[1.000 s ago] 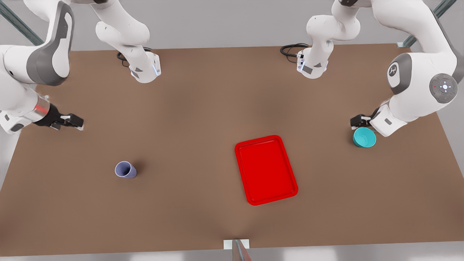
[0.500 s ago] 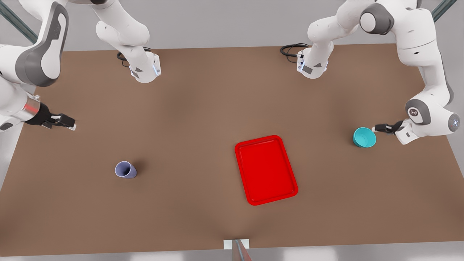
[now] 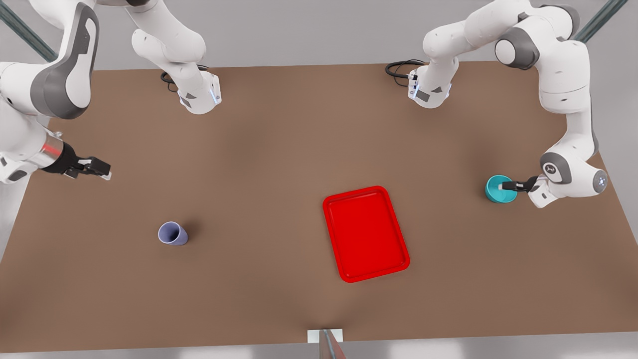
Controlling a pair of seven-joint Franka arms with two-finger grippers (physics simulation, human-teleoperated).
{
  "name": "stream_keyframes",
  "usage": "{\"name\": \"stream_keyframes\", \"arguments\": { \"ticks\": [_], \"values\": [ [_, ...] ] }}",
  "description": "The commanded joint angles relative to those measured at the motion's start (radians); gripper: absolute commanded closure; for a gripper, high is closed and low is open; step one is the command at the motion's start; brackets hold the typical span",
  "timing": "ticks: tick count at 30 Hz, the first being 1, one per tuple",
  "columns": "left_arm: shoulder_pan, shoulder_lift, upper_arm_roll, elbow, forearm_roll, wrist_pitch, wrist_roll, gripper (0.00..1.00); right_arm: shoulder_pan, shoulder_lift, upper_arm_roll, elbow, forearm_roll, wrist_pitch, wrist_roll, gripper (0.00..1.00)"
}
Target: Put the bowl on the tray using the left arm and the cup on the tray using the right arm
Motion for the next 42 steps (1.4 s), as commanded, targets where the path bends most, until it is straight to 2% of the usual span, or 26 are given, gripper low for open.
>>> {"name": "stream_keyframes", "arguments": {
  "ticks": [1, 3, 17, 18, 20, 21, 22, 25, 26, 28, 30, 33, 36, 42],
  "values": [
    [0.0, 0.0, 0.0, 0.0, -0.001, 0.0, 0.0, 0.52, -0.009, 0.0, 0.0, 0.0, 0.0, 0.0, 0.0, 0.0],
    [0.0, -0.002, 0.0, 0.002, -0.002, 0.0, -0.015, 0.79, -0.008, 0.0, 0.0, 0.0, 0.0, 0.0, 0.0, 0.0],
    [-0.012, -0.006, -0.011, 0.029, -0.03, -0.019, -0.1, 0.79, -0.009, 0.0, 0.0, 0.002, 0.002, 0.0, 0.0, 0.0],
    [-0.043, -0.031, -0.012, 0.031, -0.057, -0.025, -0.107, 0.79, -0.008, 0.0, 0.0, 0.002, 0.002, 0.0, 0.0, 0.0],
    [-0.23, -0.115, -0.011, 0.046, -0.073, -0.048, -0.247, 0.79, -0.008, 0.0, 0.0, 0.002, 0.002, 0.0, 0.0, 0.0],
    [-0.296, -0.118, -0.011, 0.104, -0.073, -0.115, -0.34, 0.79, -0.008, 0.0, 0.001, 0.002, 0.002, 0.0, 0.0, 0.0],
    [-0.328, -0.098, -0.018, 0.189, -0.074, -0.196, -0.408, 0.79, -0.008, 0.0, 0.0, 0.002, 0.002, 0.0, 0.0, 0.0],
    [-0.362, 0.001, -0.213, 0.373, -0.04, -0.237, -0.851, 0.79, -0.008, 0.0, 0.001, 0.002, 0.002, 0.0, 0.0, 0.0],
    [-0.414, 0.031, -0.216, 0.422, -0.04, -0.238, -0.949, 0.79, -0.008, 0.0, 0.001, 0.002, 0.002, 0.0, 0.0, 0.0],
    [-0.549, 0.037, -0.216, 0.422, -0.039, -0.233, -1.131, 0.79, -0.008, 0.0, 0.001, 0.002, 0.002, 0.0, 0.0, 0.0],
    [-0.594, 0.043, -0.218, 0.422, -0.053, -0.24, -1.169, 0.79, -0.008, 0.0, 0.0, 0.002, 0.002, 0.0, 0.0, 0.0],
    [-0.594, 0.095, -0.218, 0.446, -0.051, -0.212, -1.178, 0.79, -0.006, 0.0, 0.0, 0.002, 0.002, 0.0, 0.0, 0.0],
    [-0.592, 0.212, -0.215, 0.595, -0.053, -0.198, -1.181, 0.79, -0.008, 0.0, 0.001, 0.002, 0.002, 0.0, 0.0, 0.0],
    [-0.583, 0.271, -0.219, 0.612, -0.102, -0.023, -1.184, 0.79, -0.008, 0.0, 0.001, 0.002, 0.002, 0.0, 0.0, 0.0]
  ]
}}
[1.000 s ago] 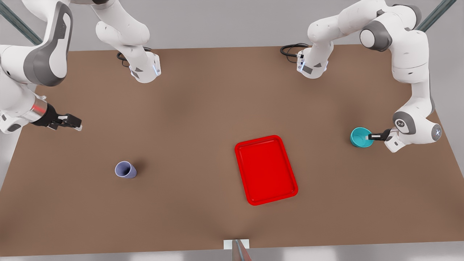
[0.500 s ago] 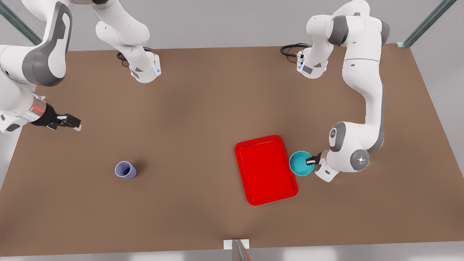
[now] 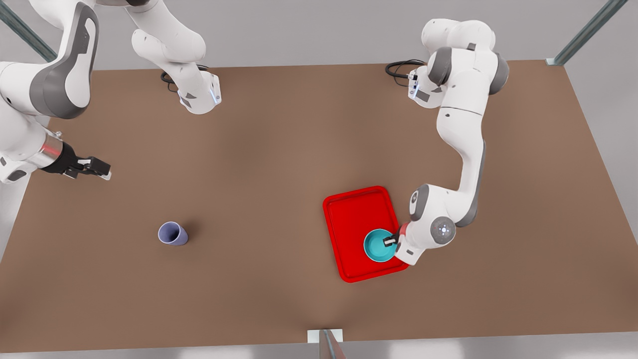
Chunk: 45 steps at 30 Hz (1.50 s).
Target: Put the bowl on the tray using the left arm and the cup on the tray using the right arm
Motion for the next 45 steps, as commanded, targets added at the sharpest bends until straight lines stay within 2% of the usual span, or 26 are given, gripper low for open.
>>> {"name": "stream_keyframes", "arguments": {
  "ticks": [1, 2, 3, 4, 5, 11, 13, 14, 15, 16, 17, 19, 20, 21, 22, 23, 24, 26, 28, 30, 32, 35, 38, 42, 45],
  "values": [
    [0.0, 0.004, 0.0, 0.0, -0.1, 0.005, 0.005, 0.79, 0.003, 0.0, -0.001, 0.0, 0.0, 0.0, 0.0, 0.0],
    [0.0, 0.007, 0.0, 0.001, -0.101, 0.006, 0.005, 0.79, 0.003, 0.0, 0.001, 0.0, 0.0, 0.0, 0.0, 0.0],
    [0.0, 0.007, 0.002, 0.001, -0.1, 0.008, 0.008, 0.74, 0.003, 0.0, 0.001, 0.0, 0.0, 0.0, 0.0, 0.0],
    [0.0, 0.012, 0.002, 0.001, -0.1, 0.009, 0.018, 0.33, 0.003, 0.0, 0.001, 0.0, 0.0, 0.0, 0.0, 0.0],
    [0.0, 0.013, 0.002, 0.001, -0.098, 0.015, 0.019, 0.01, 0.003, 0.0, 0.001, 0.0, 0.0, 0.0, 0.0, 0.0],
    [0.001, 0.006, 0.015, 0.017, -0.071, 0.008, 0.016, 0.0, 0.001, 0.0, 0.001, 0.0, 0.0, 0.002, 0.0, 0.0],
    [0.001, -0.13, 0.026, 0.015, -0.014, -0.092, -0.008, 0.0, 0.003, 0.0, 0.001, 0.0, 0.0, 0.002, 0.0, 0.0],
    [0.003, -0.244, 0.081, 0.017, 0.015, -0.299, 0.007, 0.0, 0.001, 0.0, 0.001, 0.0, 0.0, 0.0, 0.0, 0.0],
    [0.003, -0.307, 0.113, 0.015, 0.073, -0.385, 0.021, 0.0, 0.001, 0.0, -0.001, 0.0, 0.0, 0.002, 0.0, 0.0],
    [0.003, -0.375, 0.109, 0.017, 0.205, -0.513, 0.102, 0.0, 0.004, 0.0, -0.001, 0.0, 0.0, 0.0, 0.0, 0.0],
    [0.003, -0.422, 0.118, 0.012, 0.216, -0.636, 0.265, 0.0, 0.004, 0.0, 0.001, 0.0, 0.002, 0.0, 0.0, 0.0],
    [0.005, -0.456, 0.172, 0.012, 0.213, -0.686, 0.347, 0.0, 0.001, 0.005, 0.001, 0.0, 0.002, 0.002, 0.003, 0.0],
    [0.005, -0.471, 0.186, 0.009, 0.212, -0.69, 0.375, 0.0, -0.003, 0.07, -0.004, 0.017, 0.009, 0.0, 0.006, 0.0],
    [0.043, -0.499, 0.175, -0.005, 0.209, -0.7, 0.383, 0.0, -0.025, 0.159, -0.01, 0.063, 0.018, -0.006, 0.002, 0.0],
    [0.135, -0.566, 0.108, -0.087, 0.202, -0.647, 0.429, 0.0, -0.03, 0.187, -0.012, 0.084, 0.012, -0.009, 0.008, 0.0],
    [0.164, -0.623, 0.085, -0.167, 0.202, -0.606, 0.466, 0.0, -0.037, 0.241, -0.021, 0.084, 0.011, -0.006, 0.003, 0.0],
    [0.164, -0.632, 0.086, -0.178, 0.202, -0.618, 0.489, 0.0, -0.031, 0.313, -0.021, 0.087, -0.006, 0.005, 0.003, 0.0],
    [0.164, -0.614, 0.086, -0.167, 0.201, -0.627, 0.49, 0.0, -0.04, 0.354, -0.019, 0.074, -0.052, 0.011, -0.021, 0.0],
    [0.164, -0.605, 0.085, -0.167, 0.199, -0.627, 0.492, 0.0, -0.076, 0.383, -0.024, 0.141, 0.11, 0.009, -0.025, 0.0],
    [0.164, -0.6, 0.083, -0.17, 0.169, -0.64, 0.492, 0.0, -0.063, 0.354, -0.009, 0.153, -0.015, -0.006, 0.069, 0.0],
    [0.164, -0.596, 0.086, -0.169, 0.14, -0.637, 0.492, 0.0, -0.063, 0.367, -0.002, 0.155, -0.034, 0.008, 0.048, 0.0],
    [0.164, -0.583, 0.086, -0.169, 0.141, -0.63, 0.501, 0.0, -0.03, 0.365, 0.004, 0.074, -0.034, 0.129, 0.023, 0.0],
    [0.164, -0.583, 0.086, -0.169, 0.149, -0.632, 0.501, 0.0, -0.026, 0.368, 0.062, -0.054, -0.034, 0.294, 0.026, 0.0],
    [0.164, -0.58, 0.086, -0.173, 0.149, -0.634, 0.502, 0.0, 0.009, 0.429, 0.062, -0.057, -0.031, 0.428, 0.032, 0.0],
    [0.164, -0.577, 0.088, -0.172, 0.147, -0.632, 0.522, 0.0, 0.006, 0.46, 0.062, -0.049, -0.032, 0.448, 0.035, 0.0]
  ]
}}
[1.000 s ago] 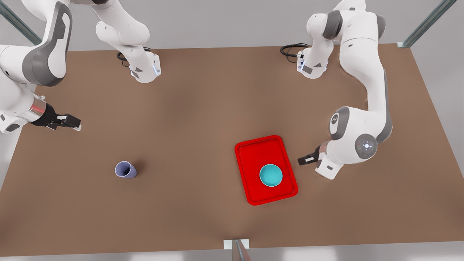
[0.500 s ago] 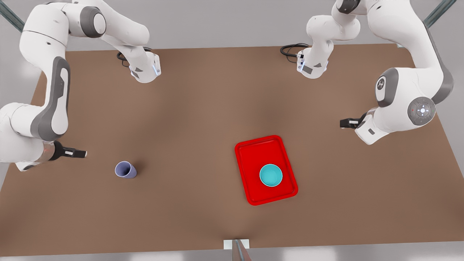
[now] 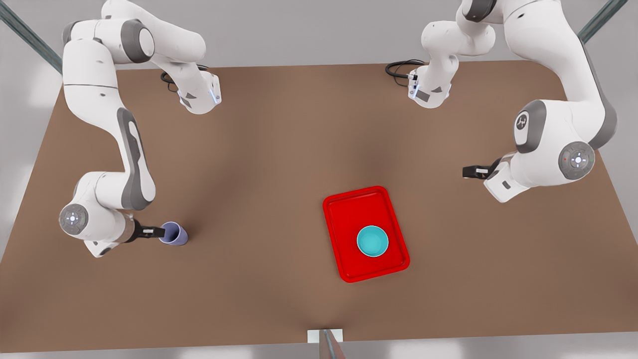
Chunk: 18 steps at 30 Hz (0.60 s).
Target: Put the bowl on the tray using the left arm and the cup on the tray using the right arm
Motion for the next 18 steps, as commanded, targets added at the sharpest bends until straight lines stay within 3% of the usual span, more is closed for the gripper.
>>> {"name": "stream_keyframes", "arguments": {
  "ticks": [1, 14, 18],
  "values": [
    [0.0, 0.001, 0.0, 0.0, -0.001, 0.0, 0.002, 0.0, -0.002, 0.003, 0.0, 0.0, 0.0, 0.001, 0.001, 0.0],
    [0.0, 0.014, 0.005, 0.003, -0.004, 0.003, 0.011, 0.0, -0.01, 0.056, -0.005, -0.034, 0.0, 0.025, 0.001, 0.0],
    [0.0, 0.014, 0.005, 0.003, -0.002, 0.003, 0.011, 0.0, -0.004, 0.062, -0.006, -0.043, -0.001, 0.036, 0.001, 0.15]
  ]
}}
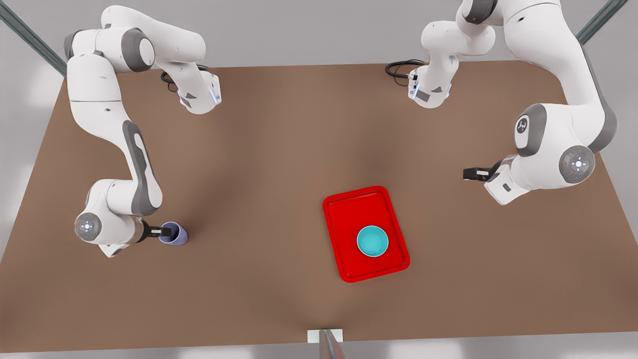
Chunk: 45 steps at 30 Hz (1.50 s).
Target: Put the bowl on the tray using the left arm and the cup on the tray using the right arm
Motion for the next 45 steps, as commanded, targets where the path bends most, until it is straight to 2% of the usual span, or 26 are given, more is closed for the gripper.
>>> {"name": "stream_keyframes", "arguments": {
  "ticks": [1, 3, 5, 6, 9, 24, 28, 31, 33, 34, 40, 45],
  "values": [
    [0.001, 0.0, 0.0, 0.0, -0.001, 0.002, 0.0, 0.0, 0.001, -0.001, 0.0, -0.007, 0.0, 0.002, 0.0, 0.18],
    [0.0, 0.005, 0.0, 0.001, -0.001, 0.002, 0.0, 0.0, 0.005, 0.005, 0.0, -0.013, 0.0, 0.004, 0.0, 0.41],
    [0.0, 0.006, 0.0, 0.001, -0.002, 0.003, 0.0, 0.0, 0.005, 0.012, 0.002, -0.013, 0.0, 0.009, 0.0, 0.51],
    [0.0, 0.006, 0.0, 0.0, -0.004, 0.003, 0.0, 0.0, 0.005, 0.02, 0.002, -0.013, 0.0, 0.015, 0.0, 0.64],
    [0.0, 0.009, 0.0, 0.001, -0.005, 0.003, 0.0, 0.0, 0.003, 0.023, 0.003, -0.011, 0.003, 0.015, 0.002, 0.79],
    [0.001, 0.022, 0.0, 0.001, -0.005, 0.005, 0.0, 0.0, 0.005, 0.017, 0.006, 0.001, 0.003, 0.036, 0.0, 0.79],
    [0.001, 0.025, 0.0, 0.001, -0.005, 0.006, 0.0, 0.0, 0.006, -0.005, 0.054, 0.016, 0.037, 0.022, 0.066, 0.79],
    [0.001, 0.026, 0.0, 0.001, -0.004, 0.006, 0.0, 0.0, 0.005, -0.02, 0.129, 0.027, 0.037, 0.021, 0.169, 0.79],
    [0.001, 0.026, 0.0, 0.001, -0.004, 0.011, 0.0, 0.0, 0.02, -0.02, 0.146, 0.046, 0.035, 0.022, 0.282, 0.79],
    [0.001, 0.026, 0.0, 0.001, -0.004, 0.011, 0.0, 0.0, 0.02, -0.017, 0.187, 0.07, 0.029, 0.025, 0.305, 0.79],
    [0.001, 0.025, 0.0, 0.003, -0.004, 0.011, 0.0, 0.0, 0.244, -0.005, 0.189, 0.196, 0.032, 0.019, 0.327, 0.79],
    [0.001, 0.028, 0.0, 0.003, -0.004, 0.011, -0.002, 0.0, 0.391, 0.045, 0.196, 0.394, 0.038, -0.097, 0.408, 0.79]
  ]
}}
